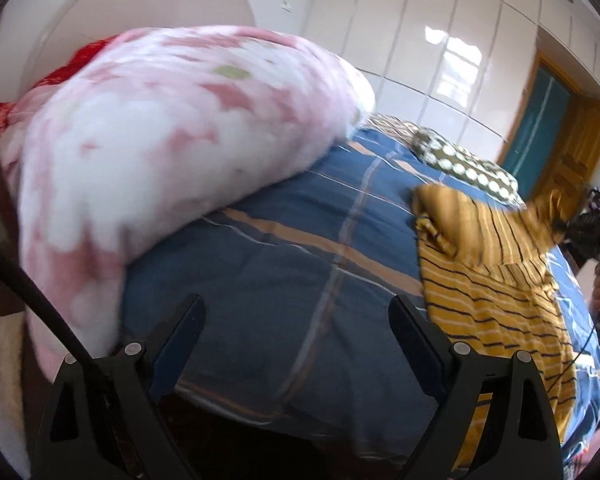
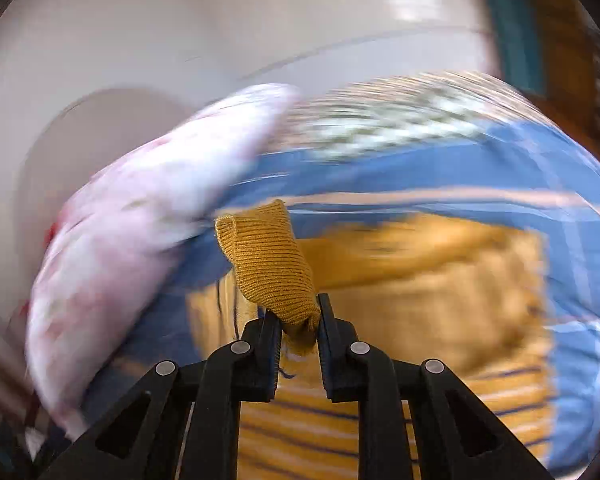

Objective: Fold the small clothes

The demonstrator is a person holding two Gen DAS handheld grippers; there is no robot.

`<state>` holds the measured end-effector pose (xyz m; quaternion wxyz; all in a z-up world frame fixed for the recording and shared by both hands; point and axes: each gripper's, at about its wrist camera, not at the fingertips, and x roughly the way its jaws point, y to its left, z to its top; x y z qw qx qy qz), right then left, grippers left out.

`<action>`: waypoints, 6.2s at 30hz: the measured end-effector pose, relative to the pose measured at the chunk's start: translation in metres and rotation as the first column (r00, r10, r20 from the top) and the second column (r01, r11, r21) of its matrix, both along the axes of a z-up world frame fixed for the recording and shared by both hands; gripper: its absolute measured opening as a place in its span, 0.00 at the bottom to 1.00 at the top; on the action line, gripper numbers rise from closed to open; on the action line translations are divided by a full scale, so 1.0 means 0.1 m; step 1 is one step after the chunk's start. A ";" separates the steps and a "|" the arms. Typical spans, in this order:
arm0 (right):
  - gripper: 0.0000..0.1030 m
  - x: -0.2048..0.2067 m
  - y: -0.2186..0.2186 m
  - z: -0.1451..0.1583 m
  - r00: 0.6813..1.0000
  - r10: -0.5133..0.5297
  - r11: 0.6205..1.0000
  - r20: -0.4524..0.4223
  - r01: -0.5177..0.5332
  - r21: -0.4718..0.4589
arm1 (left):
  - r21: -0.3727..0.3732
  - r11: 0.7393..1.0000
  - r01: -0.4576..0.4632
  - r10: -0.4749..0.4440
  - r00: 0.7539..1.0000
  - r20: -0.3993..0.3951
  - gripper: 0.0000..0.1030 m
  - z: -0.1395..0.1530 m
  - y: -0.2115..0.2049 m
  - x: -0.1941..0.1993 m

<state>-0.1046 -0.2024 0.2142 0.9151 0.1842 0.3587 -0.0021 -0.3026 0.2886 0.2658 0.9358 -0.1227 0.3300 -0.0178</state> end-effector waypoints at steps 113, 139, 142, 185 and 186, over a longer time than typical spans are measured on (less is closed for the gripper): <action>0.09 -3.02 -0.17 -0.50 0.989 0.148 0.978 0.018 -0.149 0.149 | -0.276 0.851 0.446 -0.480 0.875 -0.067 0.02 -0.62 -1.35 -0.07; 0.07 -1.75 -0.27 0.00 0.975 0.164 0.983 0.147 -0.175 0.063 | -0.394 0.785 0.477 -0.549 0.831 -0.089 0.81 -0.91 -1.40 0.06; 0.07 -1.83 -0.25 0.04 0.974 0.165 0.983 0.154 -0.176 0.055 | -0.488 0.739 0.465 -0.581 0.806 -0.113 0.83 -1.14 -1.42 0.06; 0.24 0.81 -1.11 -0.56 0.973 -0.171 0.972 -0.154 0.141 -0.189 | -0.306 0.918 0.250 -0.329 0.913 -0.241 0.27 -0.62 -2.37 3.41; 0.27 0.83 -1.16 -0.62 0.971 -0.178 0.972 -0.160 0.148 -0.182 | -0.335 0.904 0.264 -0.348 0.911 -0.220 0.43 -0.60 -2.29 3.39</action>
